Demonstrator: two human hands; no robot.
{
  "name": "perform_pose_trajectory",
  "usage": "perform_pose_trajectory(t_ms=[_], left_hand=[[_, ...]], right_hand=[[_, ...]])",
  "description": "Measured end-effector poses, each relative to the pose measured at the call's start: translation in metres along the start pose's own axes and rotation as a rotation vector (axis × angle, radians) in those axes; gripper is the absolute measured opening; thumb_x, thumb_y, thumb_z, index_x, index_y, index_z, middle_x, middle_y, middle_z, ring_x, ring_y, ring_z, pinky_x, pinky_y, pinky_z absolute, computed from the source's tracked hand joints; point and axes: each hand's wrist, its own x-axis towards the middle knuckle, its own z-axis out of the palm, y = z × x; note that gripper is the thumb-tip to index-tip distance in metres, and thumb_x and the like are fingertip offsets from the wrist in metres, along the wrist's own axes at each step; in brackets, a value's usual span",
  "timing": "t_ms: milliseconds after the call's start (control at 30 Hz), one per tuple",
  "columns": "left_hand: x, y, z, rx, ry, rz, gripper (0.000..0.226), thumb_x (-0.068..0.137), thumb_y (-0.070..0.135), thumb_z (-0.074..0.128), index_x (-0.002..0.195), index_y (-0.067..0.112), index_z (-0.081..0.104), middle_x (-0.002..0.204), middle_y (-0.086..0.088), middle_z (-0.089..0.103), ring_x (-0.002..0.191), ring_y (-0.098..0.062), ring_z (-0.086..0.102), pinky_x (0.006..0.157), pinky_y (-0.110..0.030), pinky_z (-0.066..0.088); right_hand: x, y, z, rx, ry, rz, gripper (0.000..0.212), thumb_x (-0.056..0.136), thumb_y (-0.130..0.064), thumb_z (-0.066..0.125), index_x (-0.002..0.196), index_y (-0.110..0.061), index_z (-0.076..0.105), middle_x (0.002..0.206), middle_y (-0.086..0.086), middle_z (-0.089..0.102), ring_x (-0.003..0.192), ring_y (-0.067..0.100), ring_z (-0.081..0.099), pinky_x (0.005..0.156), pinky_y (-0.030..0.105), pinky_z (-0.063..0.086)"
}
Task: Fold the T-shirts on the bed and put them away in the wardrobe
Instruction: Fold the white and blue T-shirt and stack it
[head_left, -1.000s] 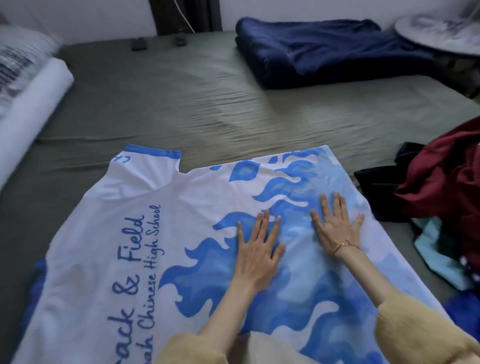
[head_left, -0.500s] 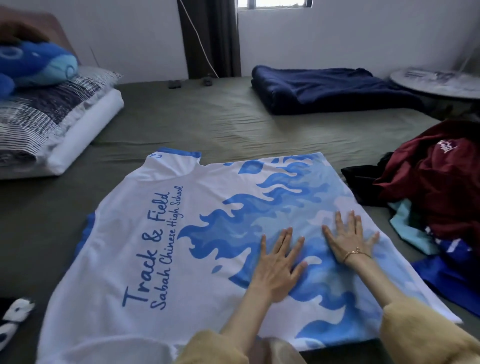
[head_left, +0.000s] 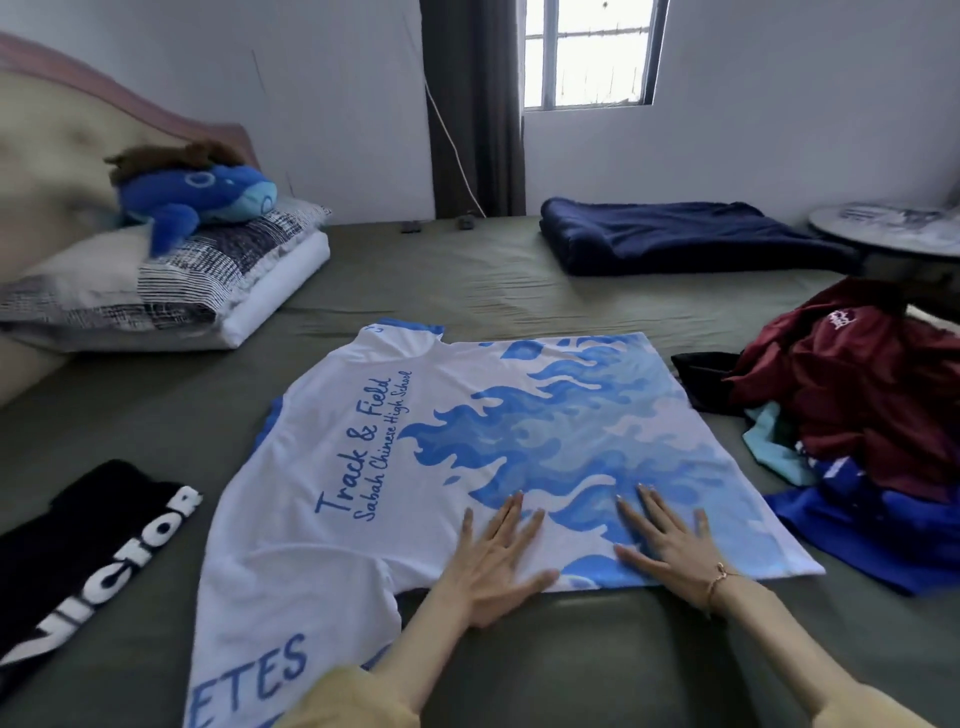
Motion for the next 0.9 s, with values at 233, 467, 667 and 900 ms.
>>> perform_pose_trajectory(t_ms=[233,467,667,900], left_hand=[[-0.03,0.018,-0.003,0.104,-0.054,-0.085,0.07,0.098,0.052,0.028,0.151,0.027,-0.01,0.157,-0.003,-0.021,0.145,-0.016,-0.018,0.118,-0.048,-0.006],[-0.028,0.036,-0.017,0.113,-0.085,-0.194,0.074,0.093,0.002,0.038,0.152,0.02,-0.002,0.159,-0.003,-0.009,0.147,-0.018,-0.006,0.118,-0.046,0.008],[-0.026,0.027,-0.022,0.105,0.008,-0.238,0.073,0.091,-0.006,0.039,0.152,0.02,0.008,0.159,0.0,0.008,0.145,-0.017,0.013,0.114,-0.042,0.024],[0.01,0.019,-0.045,-0.071,0.252,-0.436,0.028,0.096,0.008,0.035,0.123,0.013,0.043,0.112,-0.011,0.062,0.102,-0.029,0.059,0.084,-0.037,0.045]], right_hand=[[-0.039,0.002,0.0,0.008,-0.068,-0.062,0.089,0.078,-0.081,0.027,0.147,-0.036,-0.007,0.155,-0.007,-0.019,0.144,0.009,-0.014,0.114,0.047,-0.007],[-0.052,0.015,-0.009,-0.015,-0.052,-0.021,0.081,0.085,0.004,0.038,0.15,-0.029,0.003,0.158,-0.004,-0.006,0.146,0.012,0.004,0.118,0.038,0.013],[-0.044,0.029,-0.014,0.02,0.16,0.009,0.059,0.083,0.011,0.034,0.135,-0.015,0.041,0.15,0.0,0.03,0.133,0.018,0.038,0.1,0.028,0.038],[-0.016,0.045,-0.034,-0.03,0.346,0.277,0.028,0.091,-0.008,0.039,0.113,-0.016,0.054,0.119,0.007,0.061,0.111,0.026,0.057,0.084,0.032,0.044]])
